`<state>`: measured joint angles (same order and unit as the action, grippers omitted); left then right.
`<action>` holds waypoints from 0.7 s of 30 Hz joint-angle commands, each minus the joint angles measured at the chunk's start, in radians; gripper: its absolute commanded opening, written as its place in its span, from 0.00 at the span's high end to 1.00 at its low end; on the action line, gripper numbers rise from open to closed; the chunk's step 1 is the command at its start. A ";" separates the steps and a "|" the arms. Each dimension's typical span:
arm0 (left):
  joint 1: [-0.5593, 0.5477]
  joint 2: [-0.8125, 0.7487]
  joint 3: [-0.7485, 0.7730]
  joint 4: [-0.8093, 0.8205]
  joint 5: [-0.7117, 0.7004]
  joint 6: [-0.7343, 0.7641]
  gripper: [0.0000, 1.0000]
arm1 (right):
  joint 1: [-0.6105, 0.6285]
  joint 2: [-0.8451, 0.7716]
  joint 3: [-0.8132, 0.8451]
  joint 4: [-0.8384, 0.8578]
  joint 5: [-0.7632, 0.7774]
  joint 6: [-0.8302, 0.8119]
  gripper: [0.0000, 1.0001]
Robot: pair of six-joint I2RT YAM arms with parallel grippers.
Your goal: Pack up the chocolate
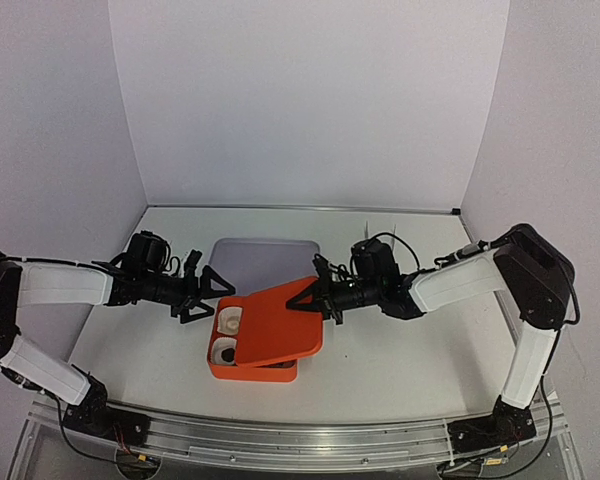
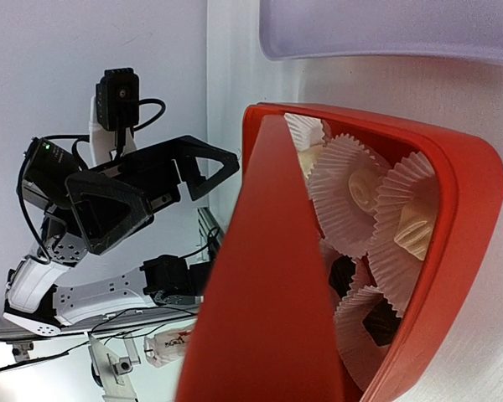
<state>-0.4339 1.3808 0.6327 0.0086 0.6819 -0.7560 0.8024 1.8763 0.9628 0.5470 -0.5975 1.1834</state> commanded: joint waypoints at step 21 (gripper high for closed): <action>-0.003 0.025 0.014 0.019 0.007 0.009 0.00 | 0.007 0.060 -0.035 0.171 -0.018 0.060 0.86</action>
<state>-0.4339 1.4006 0.6327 0.0086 0.6819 -0.7559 0.8040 1.9280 0.9362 0.6561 -0.6001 1.2170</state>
